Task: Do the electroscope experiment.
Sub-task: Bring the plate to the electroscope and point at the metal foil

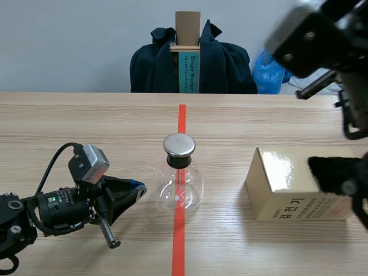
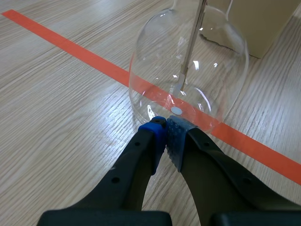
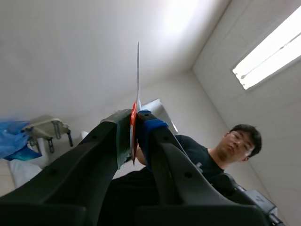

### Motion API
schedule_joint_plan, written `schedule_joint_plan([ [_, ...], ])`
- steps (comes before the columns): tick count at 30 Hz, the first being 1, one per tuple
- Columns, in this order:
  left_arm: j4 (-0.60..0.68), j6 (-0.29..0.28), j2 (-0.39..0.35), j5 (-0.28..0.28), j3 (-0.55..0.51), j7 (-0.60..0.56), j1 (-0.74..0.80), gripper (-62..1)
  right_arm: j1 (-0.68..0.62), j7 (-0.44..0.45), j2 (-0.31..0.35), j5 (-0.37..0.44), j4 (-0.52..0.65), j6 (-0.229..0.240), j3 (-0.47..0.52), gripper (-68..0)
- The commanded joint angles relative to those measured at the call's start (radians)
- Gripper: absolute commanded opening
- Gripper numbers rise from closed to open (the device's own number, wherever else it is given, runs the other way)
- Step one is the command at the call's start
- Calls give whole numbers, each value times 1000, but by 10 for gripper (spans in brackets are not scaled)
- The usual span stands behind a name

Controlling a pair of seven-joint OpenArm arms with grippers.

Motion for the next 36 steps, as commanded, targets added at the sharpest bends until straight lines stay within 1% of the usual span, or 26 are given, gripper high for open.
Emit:
schedule_joint_plan([
  [1, 19, -2, -3, 11, -7, -28, -5, -578, 10, -17, 13, -24, -23, -10, -29, -669],
  [6, 19, -2, -3, 14, -7, -32, -5, -578, 9, -33, 13, -97, -119, -11, -147, -669],
  [12, 19, -3, -3, 14, -7, -32, -5, -577, 8, -32, 13, -149, -250, -11, -206, -669],
  [18, 19, -3, -3, 14, -7, -32, -5, -577, 1, -22, 13, -164, -337, -11, -211, -669],
  [23, 19, -3, -3, 14, -7, -31, -5, -578, -8, 7, 13, -171, -394, -12, -210, -669],
  [25, 19, -3, -3, 14, -7, -31, -5, -578, -11, 15, 13, -175, -409, -19, -210, -669],
  [30, 19, -2, -3, 14, -7, -31, -5, -578, -16, 37, 16, -175, -419, -26, -210, -669],
  [36, 19, -2, -3, 14, -7, -32, -5, -578, -16, 95, 16, -175, -419, -27, -208, -669],
])
